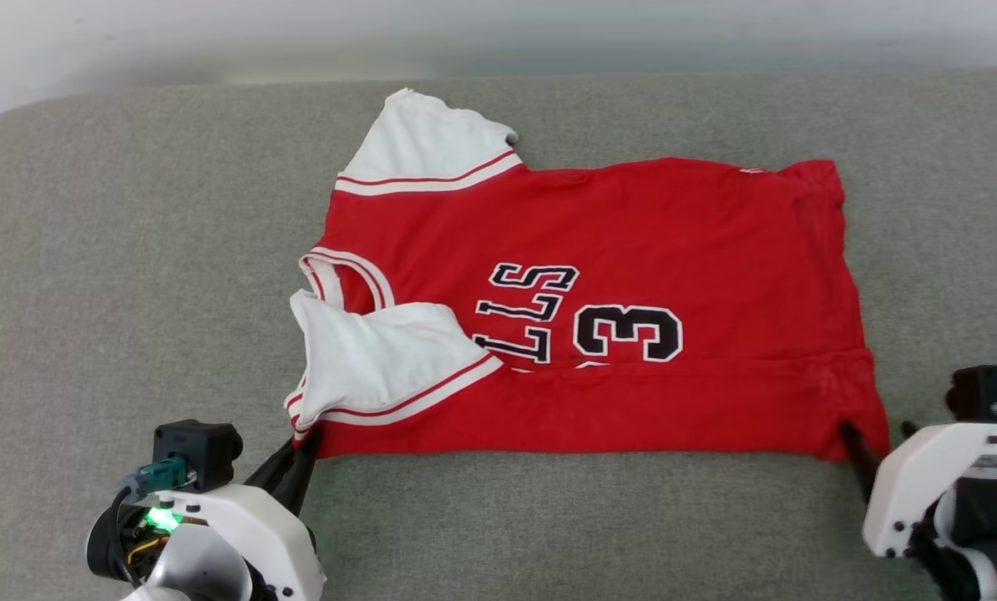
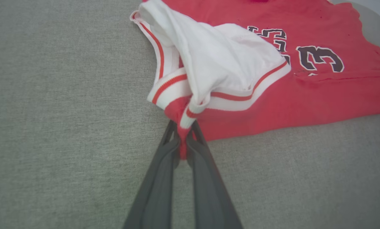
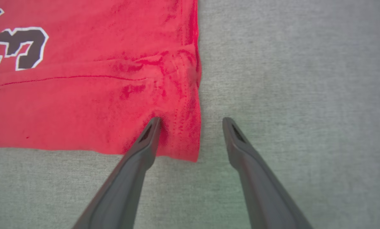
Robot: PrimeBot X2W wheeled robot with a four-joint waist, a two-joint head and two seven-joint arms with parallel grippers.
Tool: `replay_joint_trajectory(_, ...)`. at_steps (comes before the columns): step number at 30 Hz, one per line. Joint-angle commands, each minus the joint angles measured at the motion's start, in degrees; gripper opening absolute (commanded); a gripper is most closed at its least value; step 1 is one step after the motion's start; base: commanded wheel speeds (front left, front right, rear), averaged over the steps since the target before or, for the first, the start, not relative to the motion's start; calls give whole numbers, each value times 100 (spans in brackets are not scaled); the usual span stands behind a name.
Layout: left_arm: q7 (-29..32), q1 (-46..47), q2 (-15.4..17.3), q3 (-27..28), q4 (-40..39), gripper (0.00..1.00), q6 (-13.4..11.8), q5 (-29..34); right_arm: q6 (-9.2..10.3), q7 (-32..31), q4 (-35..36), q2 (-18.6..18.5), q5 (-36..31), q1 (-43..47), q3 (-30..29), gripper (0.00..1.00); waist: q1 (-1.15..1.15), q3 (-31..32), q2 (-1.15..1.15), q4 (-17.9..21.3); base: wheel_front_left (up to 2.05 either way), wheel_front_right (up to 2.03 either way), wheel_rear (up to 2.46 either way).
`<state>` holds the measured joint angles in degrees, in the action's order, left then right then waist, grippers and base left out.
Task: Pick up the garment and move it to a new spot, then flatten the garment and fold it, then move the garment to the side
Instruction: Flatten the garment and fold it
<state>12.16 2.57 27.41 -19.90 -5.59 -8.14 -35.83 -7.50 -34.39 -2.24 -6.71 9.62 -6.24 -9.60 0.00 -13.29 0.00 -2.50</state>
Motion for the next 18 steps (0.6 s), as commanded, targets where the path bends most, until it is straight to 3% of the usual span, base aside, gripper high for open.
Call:
replay_joint_trajectory(1,-6,36,12,-14,-65,0,-34,42,3,-21,-109,83,18,-49,39,100,0,-72,0,-80,0,0,0)
replay_joint_trajectory(11,-111,114,-46,-102,-168,0,42,45,3,-261,-786,93,-78,9,244,100,0,-295,0,-190,0,0,0)
replay_joint_trajectory(12,-106,111,-32,-113,-136,0,42,59,3,-268,-843,88,-78,20,262,84,0,-300,0,-186,0,0,0)
replay_joint_trajectory(13,-101,107,-9,-120,-102,0,41,83,3,-265,-888,87,-72,24,273,45,0,-299,0,-180,0,0,0)
replay_joint_trajectory(15,-83,86,20,-135,-40,0,47,84,3,-245,-950,58,-66,28,280,0,0,-280,0,-156,0,0,0)
replay_joint_trajectory(18,-56,6,48,-145,50,0,63,43,3,-160,-964,21,-47,8,240,0,0,-185,0,-107,0,0,0)
